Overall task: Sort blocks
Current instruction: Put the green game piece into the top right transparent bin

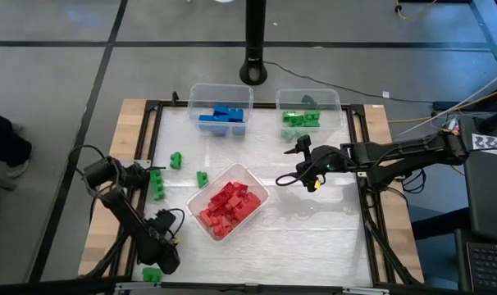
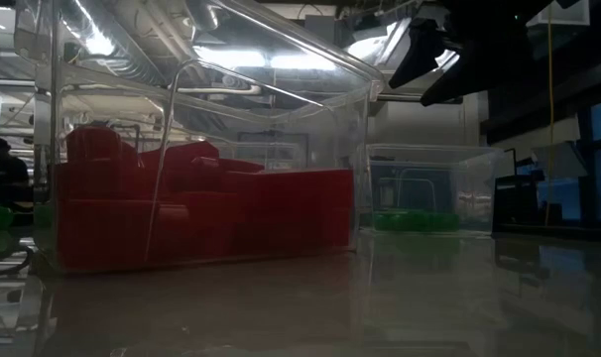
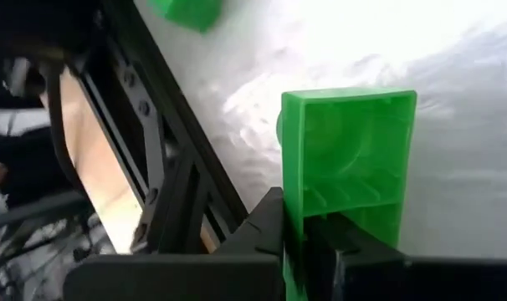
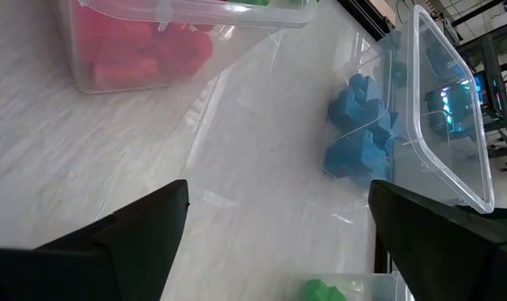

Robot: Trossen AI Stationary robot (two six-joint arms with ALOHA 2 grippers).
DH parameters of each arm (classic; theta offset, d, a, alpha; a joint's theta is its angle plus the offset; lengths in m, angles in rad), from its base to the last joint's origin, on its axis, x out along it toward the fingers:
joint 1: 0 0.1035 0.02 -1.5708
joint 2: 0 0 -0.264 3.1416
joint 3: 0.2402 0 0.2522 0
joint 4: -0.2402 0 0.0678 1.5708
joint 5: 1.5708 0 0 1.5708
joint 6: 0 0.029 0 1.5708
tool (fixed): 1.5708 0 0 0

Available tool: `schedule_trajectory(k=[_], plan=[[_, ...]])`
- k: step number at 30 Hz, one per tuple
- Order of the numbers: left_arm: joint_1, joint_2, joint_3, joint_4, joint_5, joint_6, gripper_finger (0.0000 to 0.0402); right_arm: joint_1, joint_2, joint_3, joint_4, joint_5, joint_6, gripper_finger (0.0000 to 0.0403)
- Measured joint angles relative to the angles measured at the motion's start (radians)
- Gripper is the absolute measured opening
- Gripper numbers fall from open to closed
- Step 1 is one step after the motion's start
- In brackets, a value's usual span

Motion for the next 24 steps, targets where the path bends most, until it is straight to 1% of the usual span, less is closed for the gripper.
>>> schedule_trajectory(k=[3, 7, 15, 18, 22, 24], plan=[[0.0, -0.023, 0.059, -0.056, -0.053, 0.01, 0.0006, -0.002, 0.0, 0.0, 0.002, 0.0, 0.0, 0.0372], [-0.005, -0.094, 0.125, -0.106, -0.172, -0.026, 0.0006, -0.002, 0.0, 0.0, 0.002, -0.001, 0.0, 0.0372], [-0.038, -0.234, 0.182, -0.119, -0.483, -0.04, 0.0005, -0.002, 0.0, 0.0, 0.03, -0.001, 0.001, 0.0372], [-0.049, -0.269, 0.188, -0.114, -0.593, -0.034, 0.0004, -0.002, 0.0, 0.0, 0.032, -0.023, 0.014, 0.0372], [-0.058, -0.304, 0.188, -0.083, -0.757, 0.011, 0.0006, -0.002, 0.0, 0.0, 0.055, -0.038, 0.026, 0.0372], [-0.058, -0.313, 0.188, -0.057, -0.853, 0.055, 0.0005, -0.002, 0.0, 0.0, 0.1, -0.073, 0.027, 0.0372]])
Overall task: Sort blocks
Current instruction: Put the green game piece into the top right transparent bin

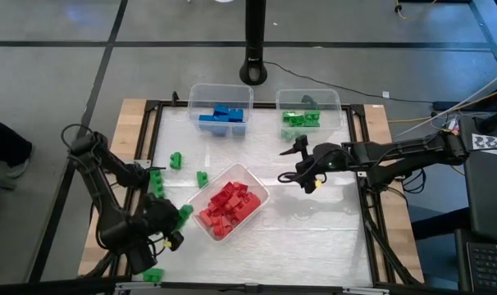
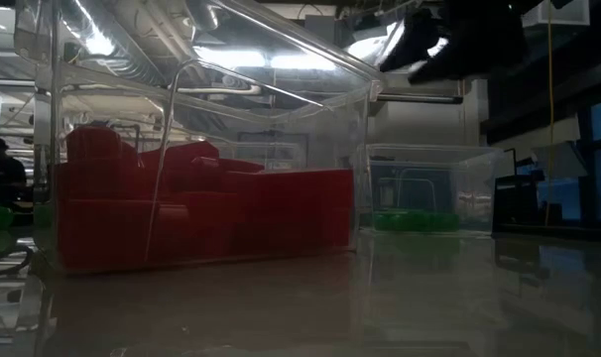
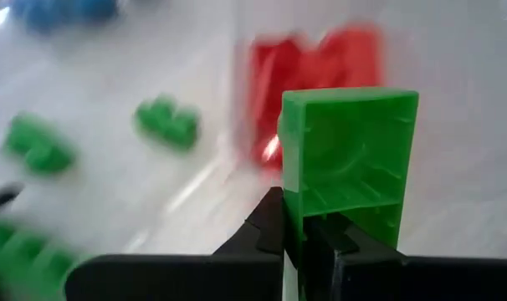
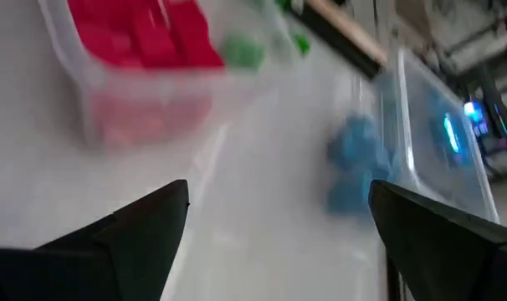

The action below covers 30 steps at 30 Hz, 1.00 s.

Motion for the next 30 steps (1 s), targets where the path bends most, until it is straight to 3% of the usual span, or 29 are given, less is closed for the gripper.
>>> schedule_trajectory(k=[5, 10, 20, 30], plan=[[0.021, -0.012, 0.0, 0.1, -0.218, 0.154, 0.0005, 0.0, 0.041, 0.0, 0.186, -0.179, 0.0, 0.0372], [0.066, -0.012, 0.0, 0.264, -0.334, 0.37, 0.0004, 0.001, 0.154, 0.001, 0.449, -0.344, 0.0, 0.0372], [0.159, -0.012, 0.0, 0.607, -0.38, 0.839, 0.0004, 0.001, 0.417, 0.013, 0.957, -0.523, 0.087, 0.0372], [0.233, -0.012, 0.0, 0.826, -0.432, 1.21, 0.0004, 0.016, 0.604, 0.107, 1.141, -0.58, 0.283, 0.0372]])
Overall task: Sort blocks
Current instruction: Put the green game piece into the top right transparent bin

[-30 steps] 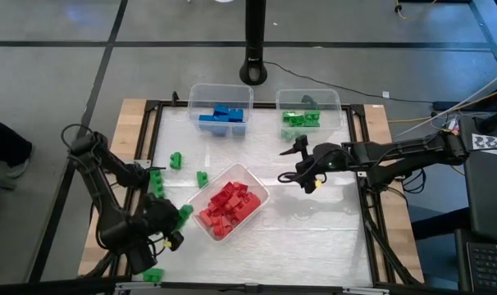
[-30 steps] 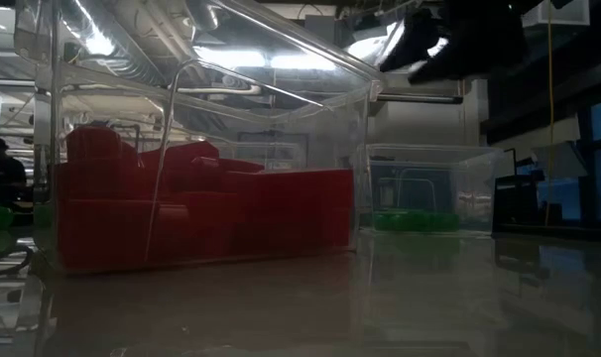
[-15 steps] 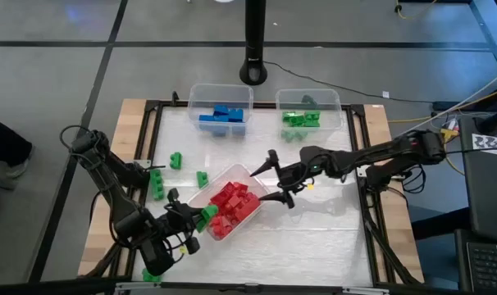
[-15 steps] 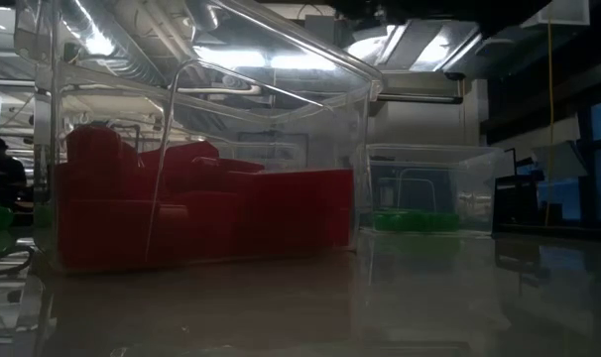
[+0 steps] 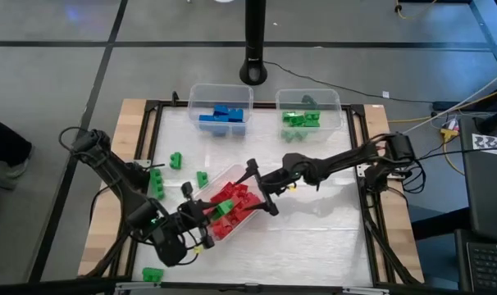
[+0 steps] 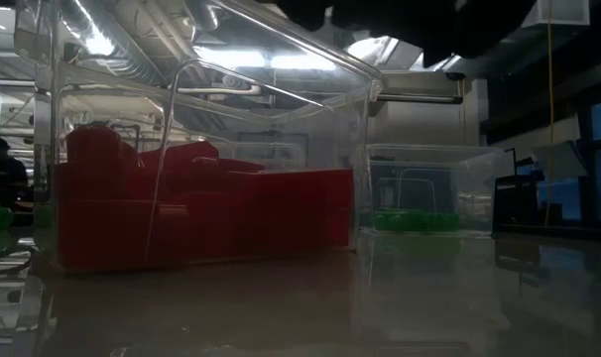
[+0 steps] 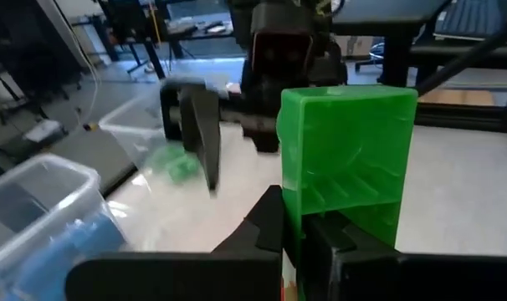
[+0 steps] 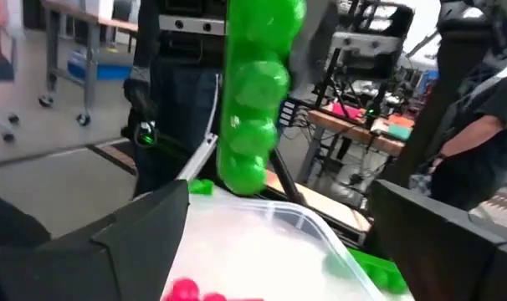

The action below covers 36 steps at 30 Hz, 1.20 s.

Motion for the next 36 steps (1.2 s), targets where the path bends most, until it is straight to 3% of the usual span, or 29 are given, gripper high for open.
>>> schedule_trajectory(k=[9, 18, 22, 30, 36], plan=[[0.074, 0.0, 0.0, 0.145, 0.009, 0.252, 0.0008, 0.034, 0.094, 0.142, -0.005, 0.008, 0.113, 0.0372], [0.094, 0.0, 0.0, 0.215, 0.048, 0.328, 0.0014, 0.05, 0.148, 0.264, -0.016, -0.009, 0.09, 0.0362], [0.085, -0.001, 0.0, 0.219, 0.048, 0.329, 0.0015, 0.05, 0.149, 0.264, -0.024, -0.023, 0.072, 0.0309], [0.088, -0.001, 0.0, 0.233, 0.052, 0.322, 0.0017, 0.05, 0.149, 0.264, -0.017, -0.03, -0.002, 0.0134], [0.087, -0.001, 0.0, 0.267, 0.058, 0.329, 0.0046, 0.05, 0.149, 0.264, -0.009, -0.029, -0.054, 0.0135]])
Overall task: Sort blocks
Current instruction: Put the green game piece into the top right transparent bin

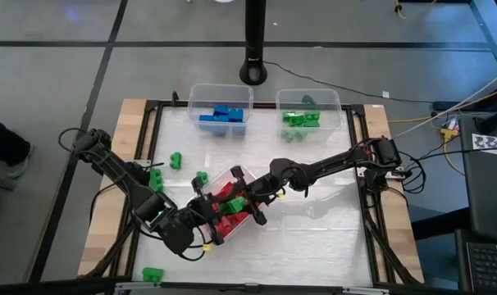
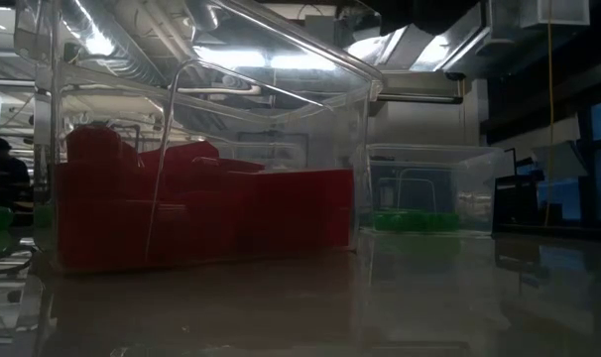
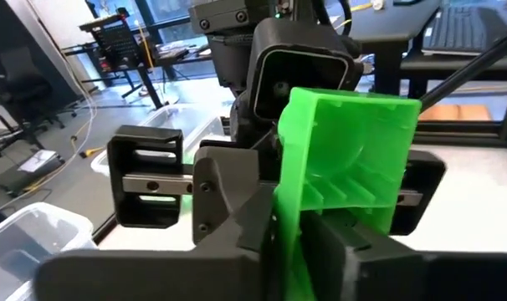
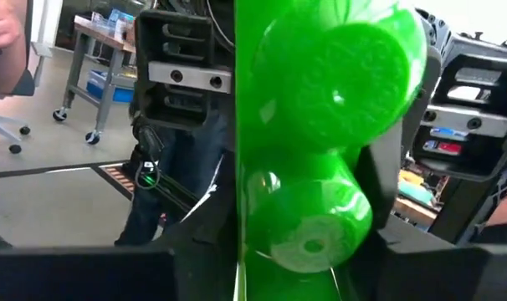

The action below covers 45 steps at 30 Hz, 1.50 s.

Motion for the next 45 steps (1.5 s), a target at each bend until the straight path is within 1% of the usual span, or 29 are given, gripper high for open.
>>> schedule_trajectory(k=[6, 9, 12, 14, 16, 18, 20, 23, 27, 31, 32, 34, 36, 39, 42, 45], plan=[[-0.007, -0.017, 0.003, 0.002, 0.008, 0.023, 0.0142, -0.01, -0.002, 0.0, 0.022, -0.008, -0.019, 0.0135], [-0.036, -0.062, 0.014, -0.018, 0.009, 0.022, 0.0176, -0.03, -0.03, -0.001, 0.008, -0.023, -0.019, 0.0135], [-0.08, -0.124, 0.018, -0.048, 0.013, 0.022, 0.0194, -0.057, -0.082, -0.001, -0.075, -0.027, -0.029, 0.0135], [-0.108, -0.156, 0.017, -0.101, 0.014, 0.008, 0.0198, -0.078, -0.127, -0.002, -0.141, -0.03, -0.056, 0.0135], [-0.128, -0.183, 0.016, -0.155, 0.013, -0.04, 0.0199, -0.104, -0.178, -0.002, -0.216, -0.027, -0.084, 0.0135], [-0.144, -0.206, 0.016, -0.216, 0.001, -0.109, 0.0199, -0.136, -0.237, -0.002, -0.331, -0.008, -0.119, 0.0135], [-0.153, -0.216, 0.017, -0.293, -0.006, -0.196, 0.0199, -0.17, -0.299, -0.002, -0.457, 0.053, -0.166, 0.0135], [-0.159, -0.211, 0.015, -0.432, -0.001, -0.34, 0.0199, -0.224, -0.402, -0.002, -0.669, 0.193, -0.237, 0.0135], [-0.155, -0.204, 0.014, -0.637, 0.004, -0.574, 0.0199, -0.285, -0.522, -0.002, -0.95, 0.447, -0.318, 0.0135], [-0.156, -0.191, 0.014, -0.838, 0.017, -0.803, 0.0199, -0.35, -0.6, -0.002, -1.191, 0.72, -0.362, 0.0135], [-0.156, -0.188, 0.014, -0.877, 0.017, -0.854, 0.0199, -0.372, -0.608, -0.002, -1.244, 0.773, -0.362, 0.0135], [-0.155, -0.182, 0.01, -0.939, 0.019, -0.942, 0.0199, -0.424, -0.609, -0.002, -1.352, 0.845, -0.354, 0.0135], [-0.155, -0.181, -0.01, -0.961, 0.025, -0.991, 0.0199, -0.481, -0.602, -0.002, -1.445, 0.867, -0.324, 0.0135], [-0.149, -0.181, -0.033, -0.959, 0.059, -1.013, 0.0199, -0.566, -0.577, -0.002, -1.526, 0.864, -0.27, 0.0147], [-0.134, -0.181, -0.06, -0.955, 0.119, -1.048, 0.0199, -0.632, -0.55, -0.003, -1.557, 0.847, -0.225, 0.0161], [-0.12, -0.181, -0.085, -0.956, 0.173, -1.074, 0.0199, -0.679, -0.517, -0.003, -1.545, 0.822, -0.199, 0.0176]])
